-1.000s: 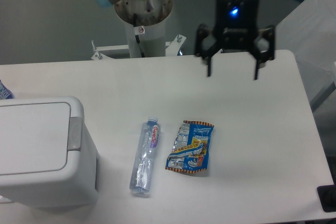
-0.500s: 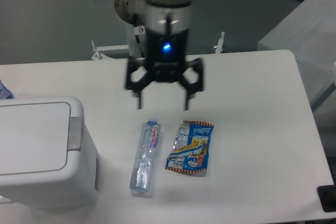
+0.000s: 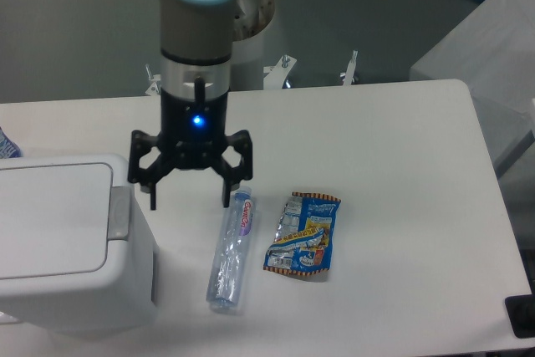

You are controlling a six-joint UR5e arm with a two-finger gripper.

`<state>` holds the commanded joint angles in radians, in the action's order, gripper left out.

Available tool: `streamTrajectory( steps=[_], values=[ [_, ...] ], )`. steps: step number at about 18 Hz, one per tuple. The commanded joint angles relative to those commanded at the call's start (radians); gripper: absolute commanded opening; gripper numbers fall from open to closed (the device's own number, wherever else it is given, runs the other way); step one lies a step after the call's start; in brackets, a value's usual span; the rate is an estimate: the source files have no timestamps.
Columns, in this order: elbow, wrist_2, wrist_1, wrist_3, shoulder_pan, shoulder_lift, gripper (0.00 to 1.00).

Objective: Open the trash can
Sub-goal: 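Lower the open gripper beside the trash can lid edge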

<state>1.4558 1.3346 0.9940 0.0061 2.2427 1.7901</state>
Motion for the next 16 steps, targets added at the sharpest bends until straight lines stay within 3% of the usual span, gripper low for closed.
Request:
streamTrajectory(
  steps=[11, 16],
  values=[
    [-0.014, 0.002, 0.000, 0.000, 0.002, 0.008, 1.00],
    [-0.052, 0.000, 0.000, 0.000, 0.002, 0.032, 1.00]
  ],
)
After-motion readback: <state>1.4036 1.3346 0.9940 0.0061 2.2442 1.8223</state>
